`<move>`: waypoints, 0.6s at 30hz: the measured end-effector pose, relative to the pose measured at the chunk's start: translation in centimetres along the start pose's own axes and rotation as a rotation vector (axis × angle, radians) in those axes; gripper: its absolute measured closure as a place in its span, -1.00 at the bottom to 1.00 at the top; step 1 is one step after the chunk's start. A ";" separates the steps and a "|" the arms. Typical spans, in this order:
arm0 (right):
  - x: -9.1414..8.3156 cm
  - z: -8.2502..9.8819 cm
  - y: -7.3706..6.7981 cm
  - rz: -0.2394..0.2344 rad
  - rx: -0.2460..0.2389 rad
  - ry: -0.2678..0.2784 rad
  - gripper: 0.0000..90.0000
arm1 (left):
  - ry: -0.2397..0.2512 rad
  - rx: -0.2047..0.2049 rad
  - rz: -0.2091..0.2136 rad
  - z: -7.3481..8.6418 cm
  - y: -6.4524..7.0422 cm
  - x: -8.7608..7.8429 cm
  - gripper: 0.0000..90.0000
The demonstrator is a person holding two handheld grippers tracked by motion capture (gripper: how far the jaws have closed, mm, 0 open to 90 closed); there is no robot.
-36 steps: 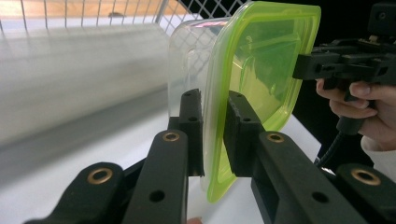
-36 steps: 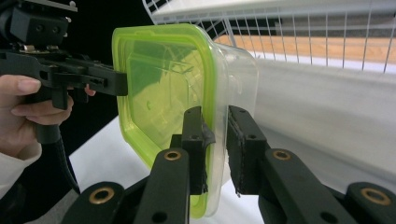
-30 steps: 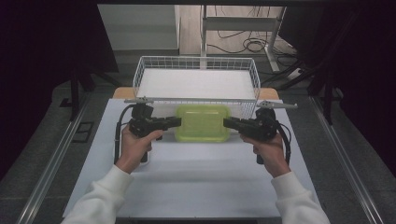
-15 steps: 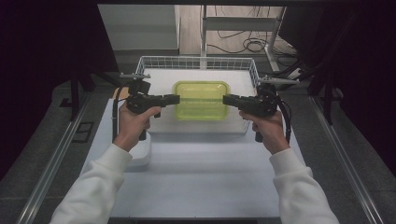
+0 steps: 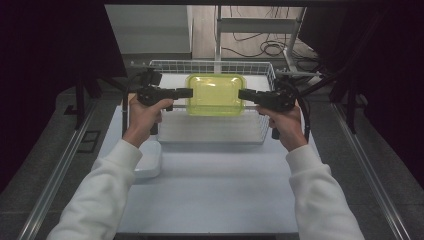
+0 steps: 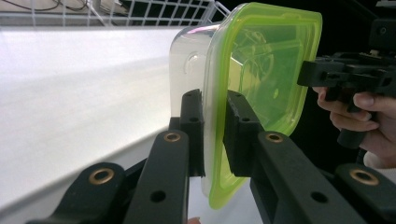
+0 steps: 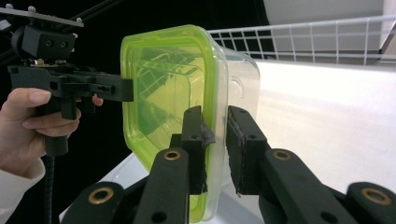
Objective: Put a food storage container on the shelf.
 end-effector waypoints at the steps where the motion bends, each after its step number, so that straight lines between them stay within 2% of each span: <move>1: 0.1 -0.2 0.1 0.003 -0.002 0.001 0.72 | -0.002 -0.002 0.002 -0.3 -0.3 0.1 0.77; 11: 2.1 -1.8 2.0 0.009 0.028 -0.023 0.72 | -0.035 -0.030 0.004 -2.1 -2.3 1.3 0.77; 18: 3.7 -1.5 3.7 -0.005 0.098 -0.054 0.72 | -0.067 -0.073 0.000 -2.3 -4.0 2.3 0.77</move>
Point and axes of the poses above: each handheld gripper's, and its own axes: x roughly forward along the jaws, z roughly out of its underside, y roughly to its right, the point moved 4 cm from there along x, roughly forward along the jaws
